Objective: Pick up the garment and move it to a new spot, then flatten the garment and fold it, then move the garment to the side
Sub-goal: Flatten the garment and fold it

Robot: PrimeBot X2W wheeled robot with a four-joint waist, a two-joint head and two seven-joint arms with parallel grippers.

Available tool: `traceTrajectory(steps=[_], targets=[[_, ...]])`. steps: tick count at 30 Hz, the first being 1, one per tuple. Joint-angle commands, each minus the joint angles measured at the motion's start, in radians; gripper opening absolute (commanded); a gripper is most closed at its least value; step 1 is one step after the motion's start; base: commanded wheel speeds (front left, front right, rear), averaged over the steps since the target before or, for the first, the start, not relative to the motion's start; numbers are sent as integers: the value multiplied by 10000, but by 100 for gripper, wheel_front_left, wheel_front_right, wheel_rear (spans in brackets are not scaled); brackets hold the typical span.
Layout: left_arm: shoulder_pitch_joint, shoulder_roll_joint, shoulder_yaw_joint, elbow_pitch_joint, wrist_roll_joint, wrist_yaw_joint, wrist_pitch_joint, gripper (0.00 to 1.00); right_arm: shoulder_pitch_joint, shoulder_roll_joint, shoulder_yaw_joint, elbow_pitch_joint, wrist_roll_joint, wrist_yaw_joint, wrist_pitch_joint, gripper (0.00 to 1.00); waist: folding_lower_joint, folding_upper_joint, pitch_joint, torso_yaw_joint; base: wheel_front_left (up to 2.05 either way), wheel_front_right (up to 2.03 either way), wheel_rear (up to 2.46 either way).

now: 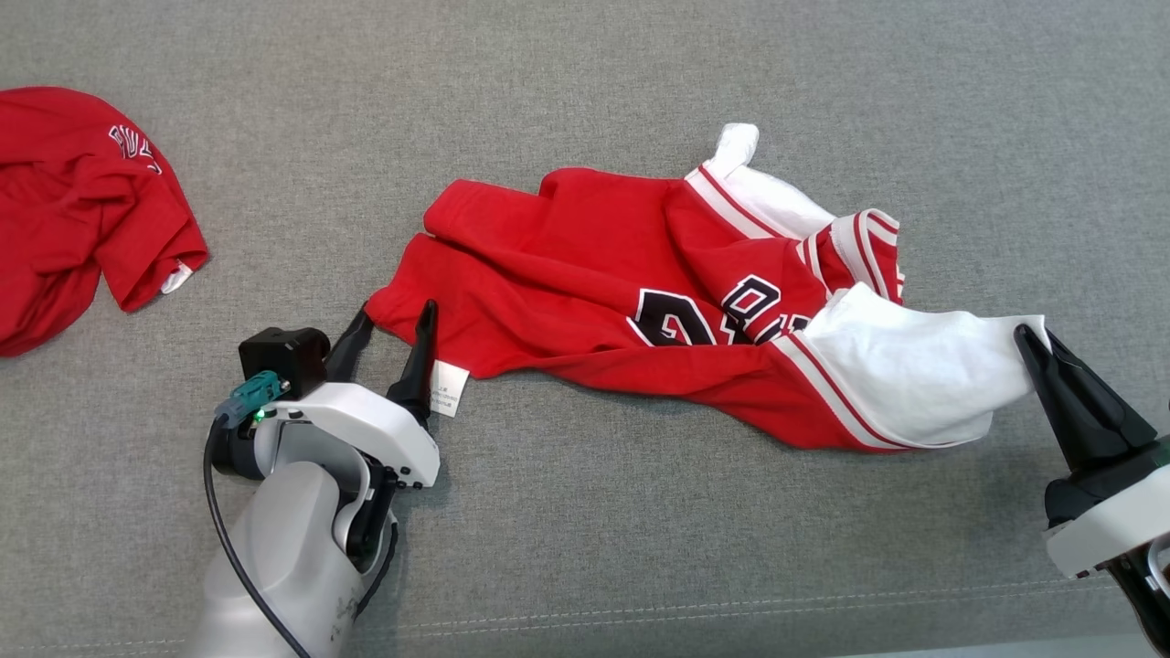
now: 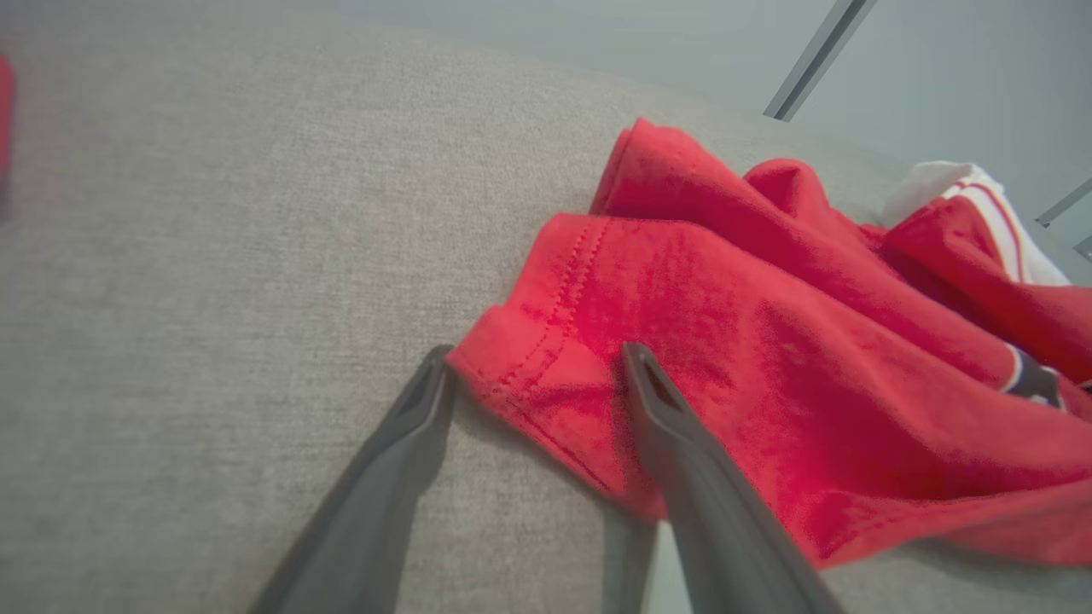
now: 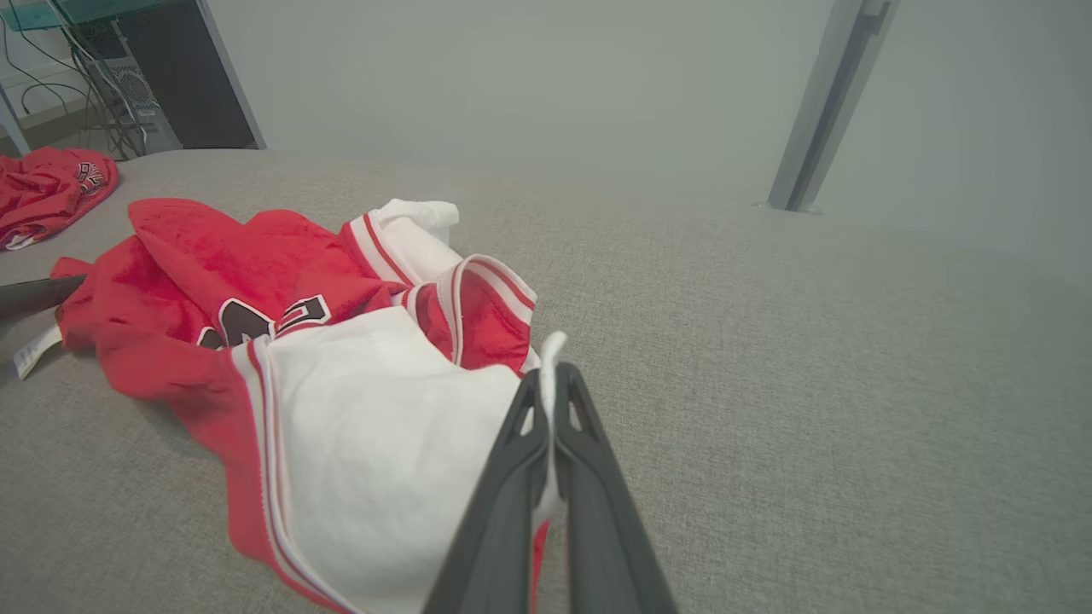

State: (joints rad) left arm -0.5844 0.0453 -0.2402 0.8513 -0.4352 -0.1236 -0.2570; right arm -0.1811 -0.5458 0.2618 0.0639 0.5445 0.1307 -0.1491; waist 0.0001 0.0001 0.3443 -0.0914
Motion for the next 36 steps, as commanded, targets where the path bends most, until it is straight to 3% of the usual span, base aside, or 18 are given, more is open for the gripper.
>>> traceTrajectory(steps=[1, 3, 4, 14, 19, 27, 32, 36], targets=[[-63, 167, 155, -104, -105, -71, -48, 67, 95, -297, 80, -281, -100, 0, 61, 0, -1, -1, -5, 2, 0, 0, 0], [-99, 158, 141, -179, -195, -71, -48, 28, 24, -282, 108, -344, -119, 0, 75, 0, -1, -1, -16, -10, 0, 0, 0], [-121, 165, 199, -334, -207, -71, -48, 0, -13, -268, 113, -382, -118, 0, 73, 0, -1, -1, -19, -19, 0, 0, 0], [-203, 380, 1138, -2124, -113, -71, -48, 0, -1048, -41, 159, -520, 14, 0, -81, 0, -1, -1, -287, 68, 0, 0, 0], [-1842, 1045, 961, -2112, -123, -71, 397, 0, -3517, 140, 445, 69, -103, 0, 275, 0, -1, -1, -437, 132, 0, 0, 0], [-5103, 1825, 1270, -1285, -471, -70, 1025, 0, -7807, 686, 738, 2421, -182, 0, 205, 0, -1, -1, -728, 352, 0, 0, 0], [-5183, 1953, 1221, -1006, -764, -70, 854, 0, -8087, 605, 1295, 2914, 617, 0, 389, 0, -1, -1, -1272, 546, 0, 0, 0], [-3456, 1783, 1135, -390, -1453, -70, 1199, 0, -6771, 178, 2458, 2622, 2254, 0, 1252, 0, -1, -1, -2115, 643, 0, 0, 0]])
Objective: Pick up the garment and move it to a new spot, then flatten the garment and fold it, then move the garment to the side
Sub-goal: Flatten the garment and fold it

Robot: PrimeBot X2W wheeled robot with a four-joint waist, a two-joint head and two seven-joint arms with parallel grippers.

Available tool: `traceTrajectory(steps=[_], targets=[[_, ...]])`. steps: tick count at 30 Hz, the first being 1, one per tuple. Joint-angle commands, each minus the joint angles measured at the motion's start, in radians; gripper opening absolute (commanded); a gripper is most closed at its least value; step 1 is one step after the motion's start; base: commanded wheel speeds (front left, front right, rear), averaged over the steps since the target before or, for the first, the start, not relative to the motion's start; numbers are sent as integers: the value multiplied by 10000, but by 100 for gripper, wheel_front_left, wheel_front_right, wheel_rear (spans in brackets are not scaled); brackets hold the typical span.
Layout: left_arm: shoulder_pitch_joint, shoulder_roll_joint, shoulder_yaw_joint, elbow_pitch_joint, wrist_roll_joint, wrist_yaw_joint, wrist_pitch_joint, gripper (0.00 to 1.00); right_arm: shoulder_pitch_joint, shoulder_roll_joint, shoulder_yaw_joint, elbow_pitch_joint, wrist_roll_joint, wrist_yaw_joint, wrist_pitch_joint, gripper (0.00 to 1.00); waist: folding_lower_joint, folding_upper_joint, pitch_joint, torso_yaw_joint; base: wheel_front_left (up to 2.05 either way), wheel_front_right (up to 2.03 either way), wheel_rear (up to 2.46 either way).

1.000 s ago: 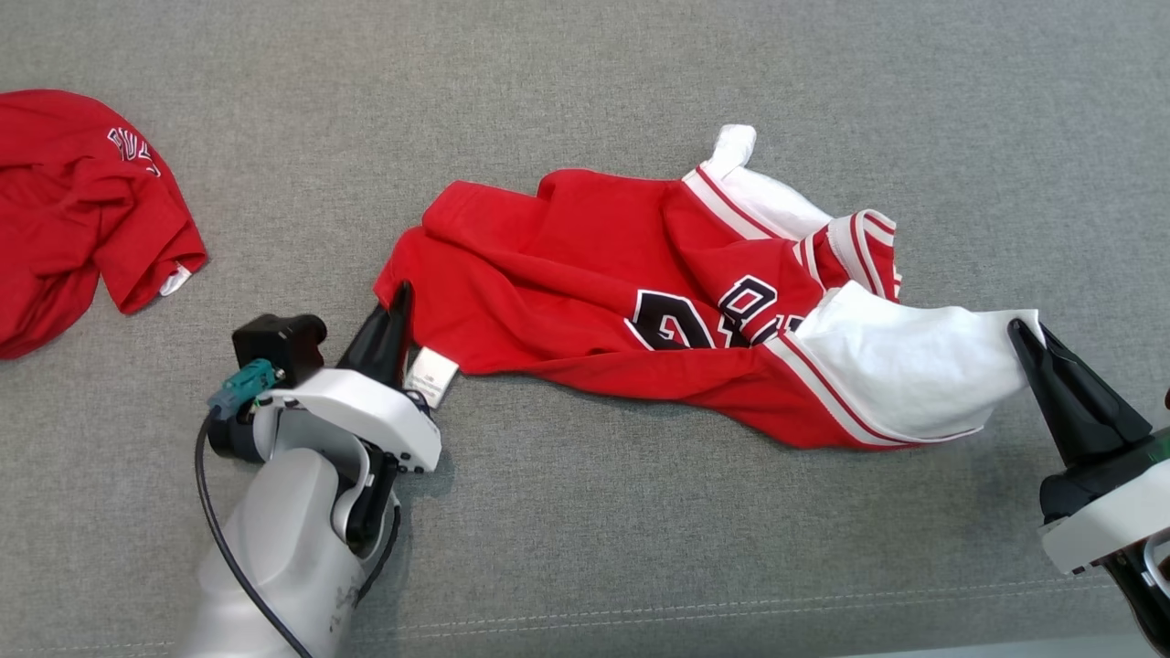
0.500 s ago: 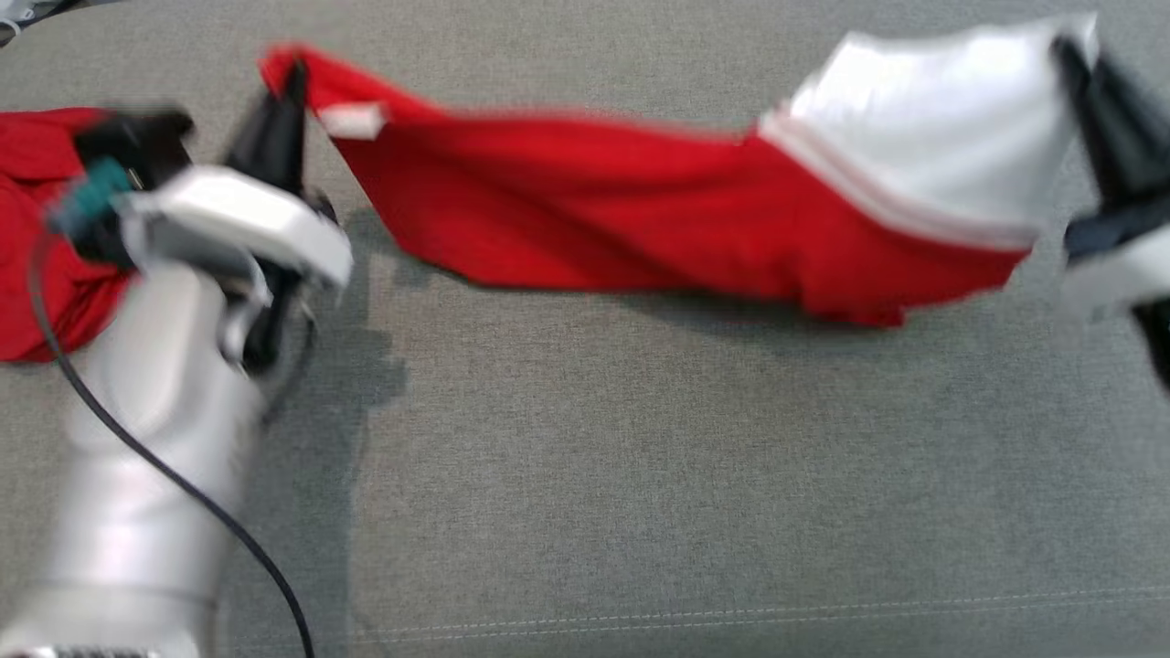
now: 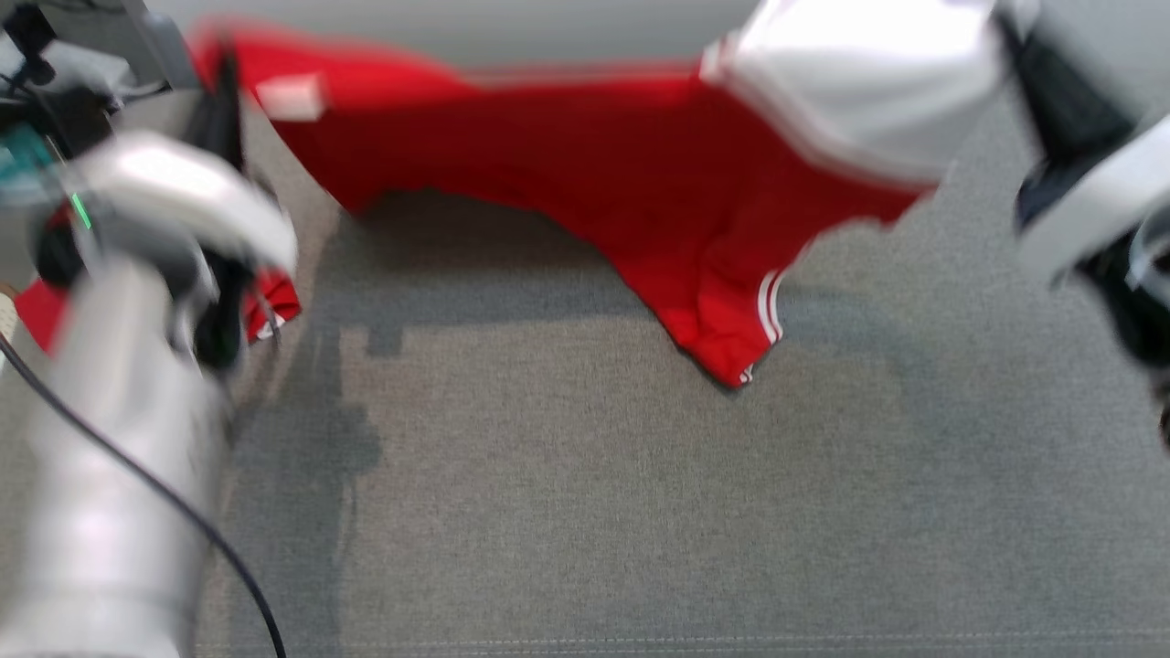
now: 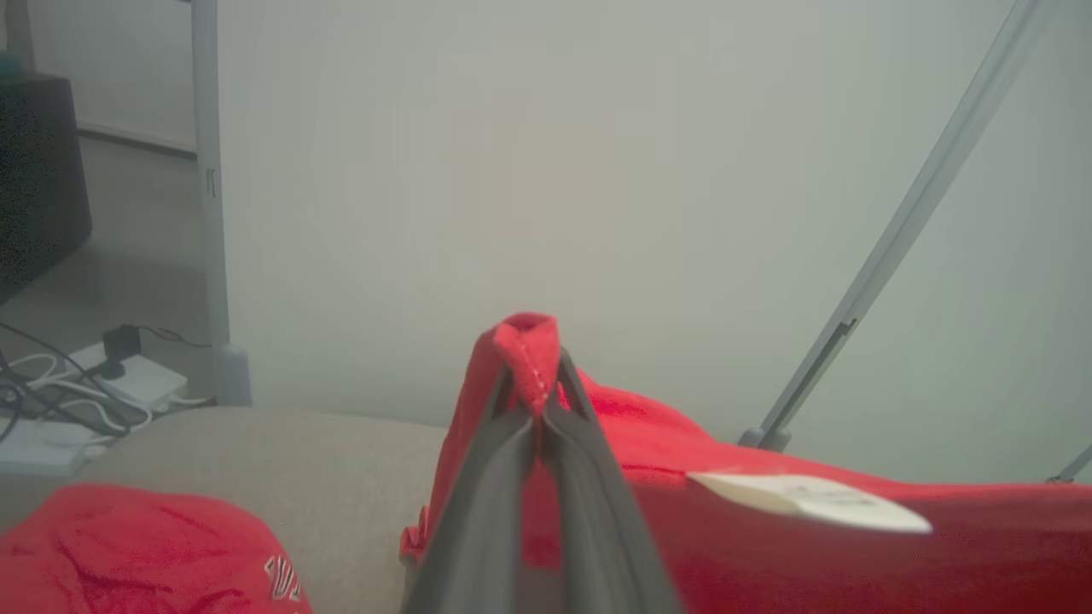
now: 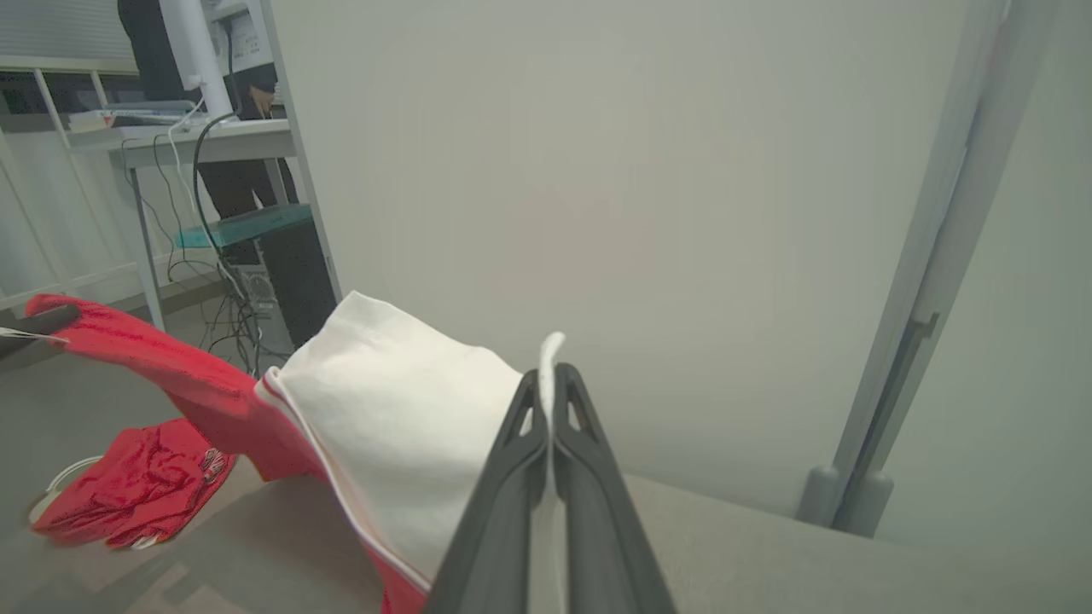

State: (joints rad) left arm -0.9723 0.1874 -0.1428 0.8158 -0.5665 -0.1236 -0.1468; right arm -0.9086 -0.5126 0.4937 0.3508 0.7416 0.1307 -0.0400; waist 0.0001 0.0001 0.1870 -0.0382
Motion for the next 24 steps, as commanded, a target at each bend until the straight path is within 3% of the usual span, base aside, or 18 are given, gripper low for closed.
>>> traceTrajectory(steps=[1, 5, 7, 13, 17, 19, 21, 24], targets=[[993, 300, 135, 77, -369, -70, 253, 0, 943, -325, 472, -459, 794, 0, 491, 0, -1, -1, -755, 115, 0, 0, 0], [3351, 101, -235, 353, -1272, -70, 1532, 0, 2668, -1136, 1302, -1546, 3266, 0, 2128, 0, -1, -1, -1445, 102, 0, 0, 0], [4281, 265, -686, 214, -1496, -70, 2491, 0, 3416, -1678, 1539, -2078, 4491, 0, 3316, 0, -1, -1, -1605, 84, 0, 0, 0], [5185, 1507, -1695, -1849, -2107, -70, 5151, 0, 4511, -3104, 1598, -3197, 6599, 0, 6636, 0, -1, -1, -1142, 52, 0, 0, 0], [4951, 2337, -2090, -3291, -2734, -59, 7767, 0, 4616, -3459, 1723, -3670, 7202, 0, 8628, 0, -1, -1, -292, 39, 0, 0, 0], [4739, 2701, -2313, -3771, -3035, -19, 9332, 0, 4321, -3318, 1769, -3644, 7150, 0, 9400, 0, -1, -1, 316, 7, 0, 0, 0], [4433, 2904, -2359, -4127, -3535, 176, 10798, 0, 3661, -2782, 1676, -3333, 6780, 0, 9848, 0, -1, -1, 1047, -20, 0, 0, 0], [3510, 2991, -2083, -4465, -4181, 592, 12070, 0, 1962, -1036, 1001, -2010, 5982, 0, 9751, 0, -1, -1, 2302, -75, 0, 0, 0]])
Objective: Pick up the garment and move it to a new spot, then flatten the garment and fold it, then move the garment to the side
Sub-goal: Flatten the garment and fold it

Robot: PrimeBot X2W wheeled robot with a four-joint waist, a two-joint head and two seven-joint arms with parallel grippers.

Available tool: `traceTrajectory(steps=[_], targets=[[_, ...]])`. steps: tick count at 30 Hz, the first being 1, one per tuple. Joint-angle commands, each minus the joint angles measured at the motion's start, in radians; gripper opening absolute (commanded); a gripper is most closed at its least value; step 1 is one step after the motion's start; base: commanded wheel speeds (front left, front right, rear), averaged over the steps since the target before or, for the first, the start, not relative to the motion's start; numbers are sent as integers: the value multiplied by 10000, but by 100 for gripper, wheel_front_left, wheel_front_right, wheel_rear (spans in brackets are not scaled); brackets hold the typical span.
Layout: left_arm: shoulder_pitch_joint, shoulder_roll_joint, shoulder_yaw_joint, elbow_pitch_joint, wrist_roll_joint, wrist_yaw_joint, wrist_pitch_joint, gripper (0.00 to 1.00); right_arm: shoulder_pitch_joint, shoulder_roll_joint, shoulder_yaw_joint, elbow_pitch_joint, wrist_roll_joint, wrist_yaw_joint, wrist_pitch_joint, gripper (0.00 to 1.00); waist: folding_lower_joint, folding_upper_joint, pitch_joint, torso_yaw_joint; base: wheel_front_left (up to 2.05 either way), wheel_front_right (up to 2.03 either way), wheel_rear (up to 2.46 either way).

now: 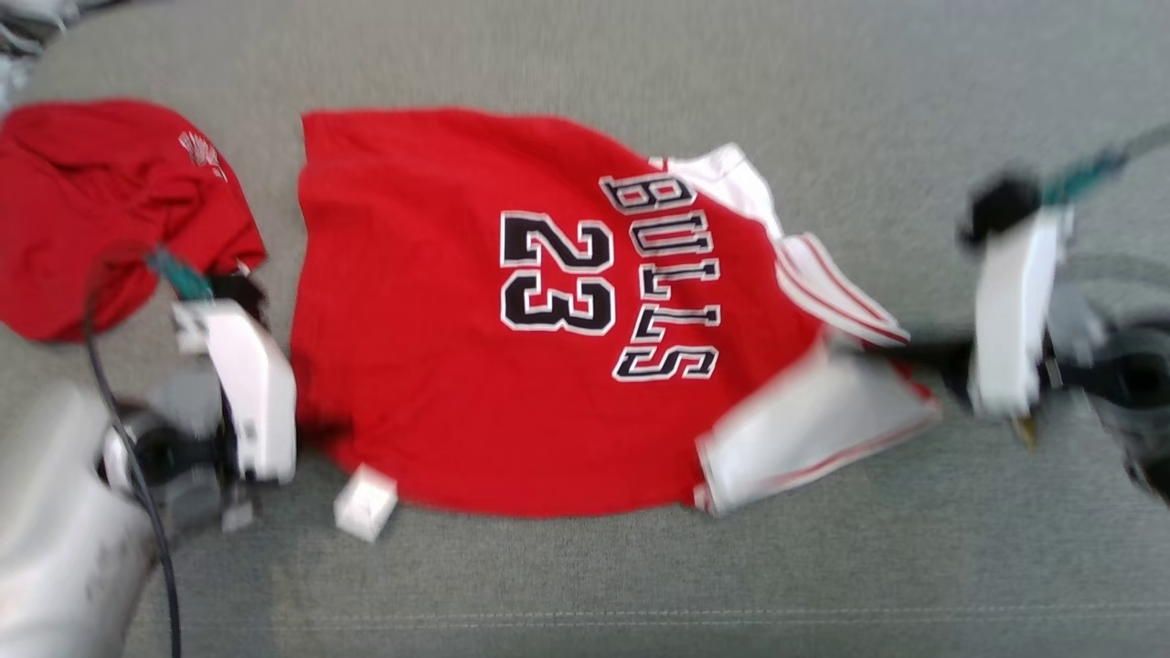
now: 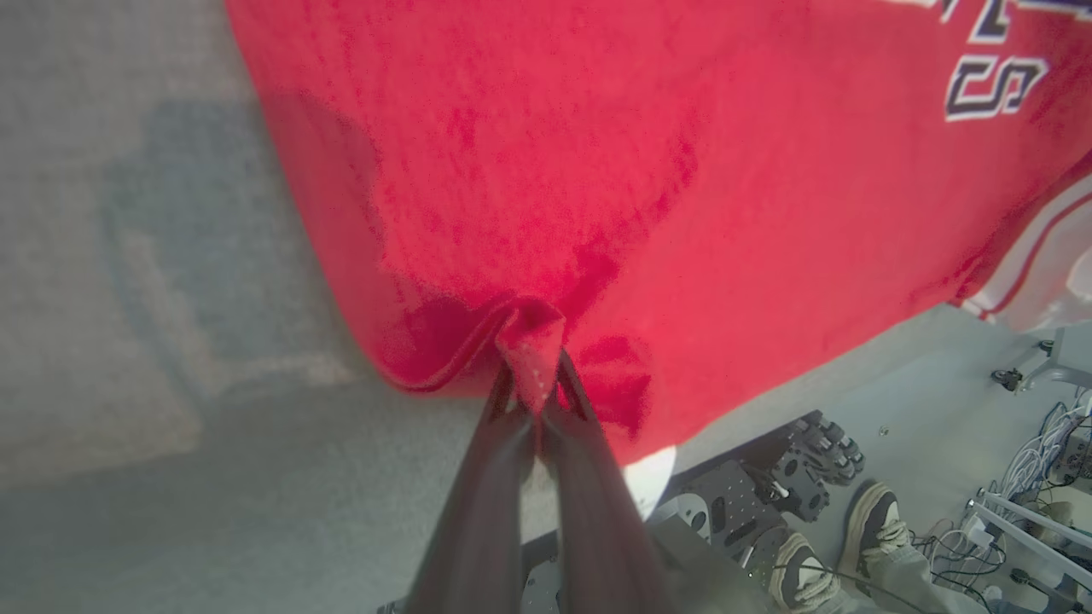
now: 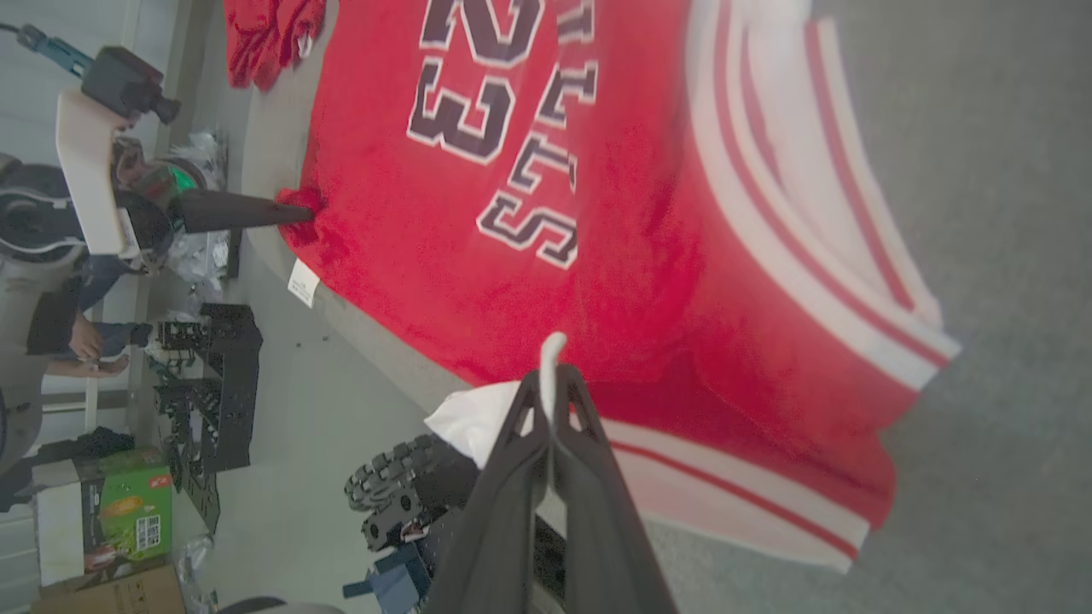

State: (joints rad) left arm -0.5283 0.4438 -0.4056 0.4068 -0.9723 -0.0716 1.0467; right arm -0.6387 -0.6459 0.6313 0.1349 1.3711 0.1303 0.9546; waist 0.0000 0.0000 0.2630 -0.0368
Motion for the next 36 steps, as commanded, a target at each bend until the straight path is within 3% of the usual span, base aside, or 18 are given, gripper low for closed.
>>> traceTrajectory(steps=[1, 2, 5, 6, 8, 12, 15, 22, 29, 36], targets=[[-1487, 366, 802, -520, -250, 123, 37, 0, -1600, 1021, -802, 745, -788, 4, -608, 0, 0, 0, 1968, -114, 0, 0, 0], [-2340, 326, 1161, -831, -37, 11, -795, 0, -2669, 1751, -1399, 1305, -1442, 4, -1419, 0, 0, 0, 2397, -160, 0, 0, 0], [-5894, -271, 2865, -1385, 1116, -312, -5978, 0, -6293, 3138, -3904, 3128, -4598, 4, -5629, 0, 0, 0, 3316, -242, 0, 0, 0], [-6815, -539, 3195, -1093, 1175, -372, -7083, 0, -7225, 3533, -4901, 3846, -5314, 4, -6866, 0, 0, 0, 3373, -250, 0, 0, 0], [-7989, -703, 3017, -374, 1527, -511, -8340, 0, -8354, 4027, -5725, 4944, -6506, 4, -7793, 0, 0, 0, 3210, -185, 0, 0, 0], [-8536, -748, 2450, 656, 1370, -579, -8982, 0, -8993, 4378, -6047, 5837, -7271, 4, -7667, 0, 0, 0, 2885, -292, 0, 0, 0], [-8509, -425, 1937, 943, 659, -585, -9289, 0, -9186, 4645, -6204, 6045, -7330, 4, -7184, 0, 0, 0, 3231, -480, 0, 0, 0], [-6411, 636, 783, 754, -1866, -589, -10240, 0, -7344, 4933, -5738, 4157, -5575, 4, -5768, 0, 0, 0, 4315, -931, 0, 0, 0], [-3670, 886, -352, 655, -3031, -589, -11947, 0, -3363, 3764, -5560, 1476, -3635, 4, -4939, 0, 0, 0, 3580, -902, 0, 0, 0], [-2471, 837, -1451, 535, -3362, -590, -12883, 0, -559, 3227, -6025, 520, -2920, 4, -5067, 0, 0, 0, 2198, -691, 0, 0, 0]])
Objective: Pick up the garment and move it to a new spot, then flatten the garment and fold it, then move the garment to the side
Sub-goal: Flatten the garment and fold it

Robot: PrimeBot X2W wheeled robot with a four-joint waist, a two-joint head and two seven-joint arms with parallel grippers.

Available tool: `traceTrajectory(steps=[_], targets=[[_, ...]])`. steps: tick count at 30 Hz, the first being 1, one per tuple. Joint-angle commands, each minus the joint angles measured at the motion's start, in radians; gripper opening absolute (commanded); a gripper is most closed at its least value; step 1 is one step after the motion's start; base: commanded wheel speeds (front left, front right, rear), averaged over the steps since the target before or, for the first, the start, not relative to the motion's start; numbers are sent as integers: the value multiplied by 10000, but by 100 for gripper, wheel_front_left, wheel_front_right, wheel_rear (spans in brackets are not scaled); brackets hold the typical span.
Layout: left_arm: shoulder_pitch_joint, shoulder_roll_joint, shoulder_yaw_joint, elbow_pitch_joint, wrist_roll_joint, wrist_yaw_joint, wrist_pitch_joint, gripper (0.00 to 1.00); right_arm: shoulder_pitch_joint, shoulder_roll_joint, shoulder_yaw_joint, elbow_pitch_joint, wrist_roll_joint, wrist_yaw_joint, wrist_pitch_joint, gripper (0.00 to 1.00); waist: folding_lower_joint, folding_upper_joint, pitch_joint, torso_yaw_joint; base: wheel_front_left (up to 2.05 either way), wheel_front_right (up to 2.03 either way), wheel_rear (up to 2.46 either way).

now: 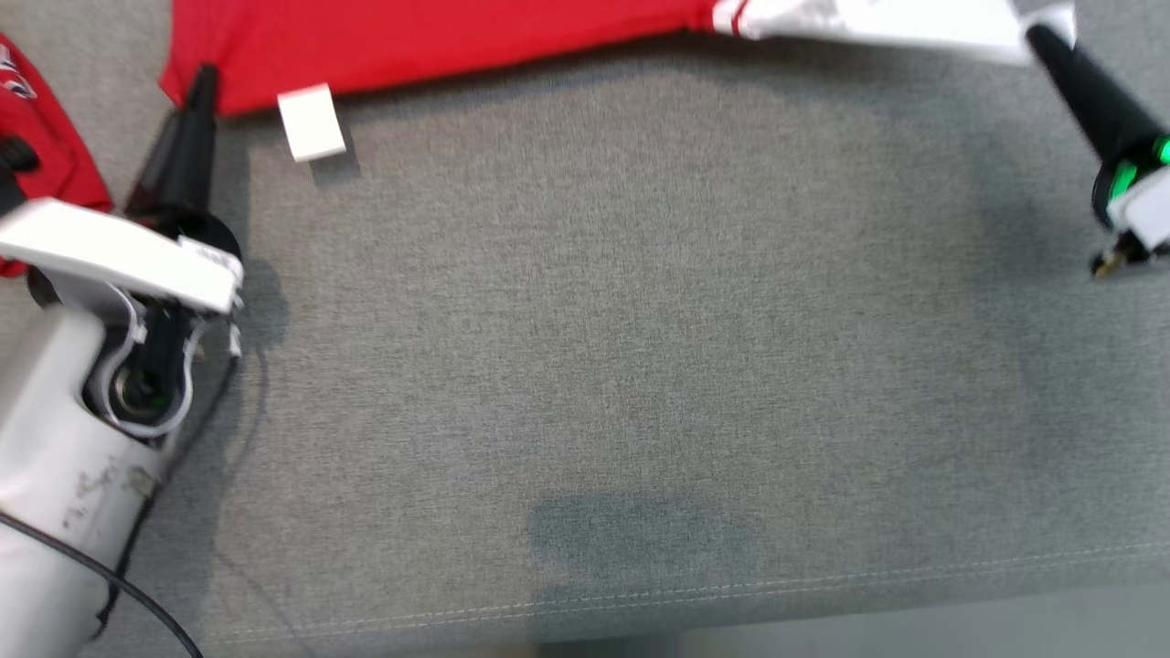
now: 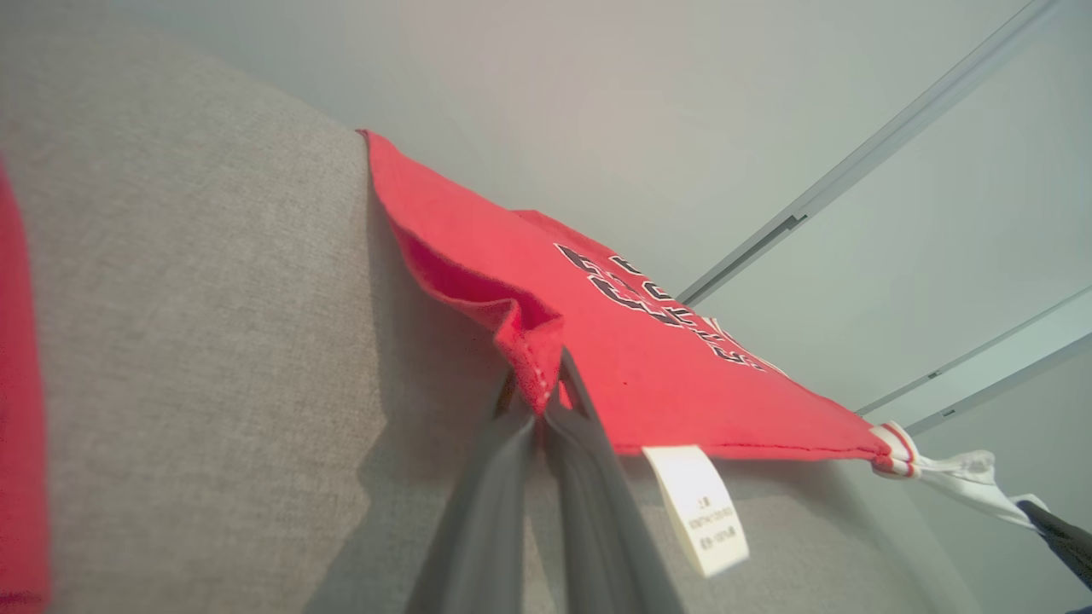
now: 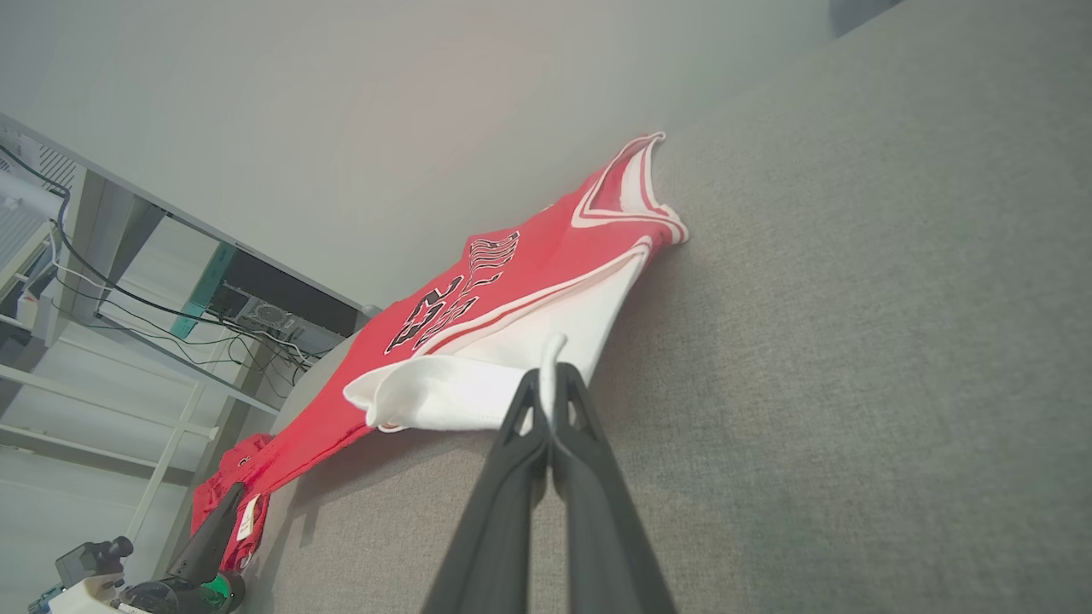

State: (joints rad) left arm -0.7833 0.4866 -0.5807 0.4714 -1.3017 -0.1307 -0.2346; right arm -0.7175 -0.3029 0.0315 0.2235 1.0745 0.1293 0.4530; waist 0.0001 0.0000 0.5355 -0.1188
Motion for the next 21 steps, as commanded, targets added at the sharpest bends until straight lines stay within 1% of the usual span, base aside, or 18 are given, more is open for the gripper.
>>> traceTrajectory(steps=[1, 3, 8, 13, 17, 21], targets=[[227, 391, 176, -35, -56, 1, -122, 0, 541, -195, -45, -428, 163, 14, -62, 0, -1, 0, -747, 159, 0, 0, 0], [578, 285, 7, 172, -148, 1, -190, 0, 1117, -252, -39, -555, 280, 14, -81, 0, -1, 0, -1186, 209, 0, 0, 0], [1452, 72, -347, 718, 20, 1, -260, 0, 2420, -363, 31, -798, 643, 14, -51, 0, -1, 0, -2236, 305, 0, 0, 0], [2318, -380, -158, 975, 283, 1, -268, 0, 3476, -472, 209, -1012, 887, 14, 0, 0, -1, 0, -3074, 392, 0, 0, 0], [3000, -740, -19, 1108, 521, 0, -269, 0, 4191, -583, 276, -1116, 1043, 14, 120, 0, -1, 0, -3507, 436, 0, 0, 0], [3362, -919, 70, 1118, 707, 0, -270, 0, 4604, -675, 305, -1253, 1062, 14, 139, 0, -1, 0, -3641, 444, 0, 0, 0]])
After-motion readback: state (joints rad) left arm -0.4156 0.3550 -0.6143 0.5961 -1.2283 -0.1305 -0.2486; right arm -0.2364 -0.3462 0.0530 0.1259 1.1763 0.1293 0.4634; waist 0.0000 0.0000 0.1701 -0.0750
